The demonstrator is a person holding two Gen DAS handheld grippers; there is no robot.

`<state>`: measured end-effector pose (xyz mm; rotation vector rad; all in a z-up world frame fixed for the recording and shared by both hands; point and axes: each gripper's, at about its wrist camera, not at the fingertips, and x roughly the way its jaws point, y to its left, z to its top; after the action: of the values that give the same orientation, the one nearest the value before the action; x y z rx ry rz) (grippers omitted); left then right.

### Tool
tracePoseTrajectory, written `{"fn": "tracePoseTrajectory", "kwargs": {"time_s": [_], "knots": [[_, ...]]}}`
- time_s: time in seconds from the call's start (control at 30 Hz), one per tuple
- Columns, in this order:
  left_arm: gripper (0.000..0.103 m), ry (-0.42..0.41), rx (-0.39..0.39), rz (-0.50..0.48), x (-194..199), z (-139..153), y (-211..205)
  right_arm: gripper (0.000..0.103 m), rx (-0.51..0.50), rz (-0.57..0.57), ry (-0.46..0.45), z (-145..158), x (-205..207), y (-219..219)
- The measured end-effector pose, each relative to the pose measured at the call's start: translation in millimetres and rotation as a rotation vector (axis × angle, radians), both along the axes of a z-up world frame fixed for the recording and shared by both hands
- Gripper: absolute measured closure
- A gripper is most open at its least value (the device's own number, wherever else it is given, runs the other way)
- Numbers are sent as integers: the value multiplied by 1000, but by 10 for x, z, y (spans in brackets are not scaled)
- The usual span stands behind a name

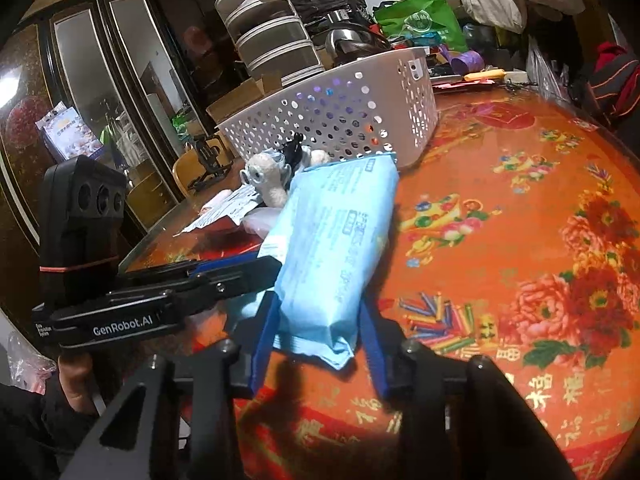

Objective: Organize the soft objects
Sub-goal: 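Close both grippers on the light-blue pack and lift it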

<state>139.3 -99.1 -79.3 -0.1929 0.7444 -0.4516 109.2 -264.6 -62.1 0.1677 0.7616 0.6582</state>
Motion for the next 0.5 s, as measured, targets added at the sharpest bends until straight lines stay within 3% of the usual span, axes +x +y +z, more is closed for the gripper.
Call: {"fn": "tracePoseTrajectory", "kwargs": {"time_s": [0.17,0.3,0.5], "knots": [[86,-39,34,11,-60,36,-79,71,-34,-17,-34,23,-59,59],[88,-62,23,28,-95,86,-52,77,-75,-20,-82,105,-130,167],[89,-125,13,57,-209,315,75,79,-85,-14,-154,318,-194,290]]}}
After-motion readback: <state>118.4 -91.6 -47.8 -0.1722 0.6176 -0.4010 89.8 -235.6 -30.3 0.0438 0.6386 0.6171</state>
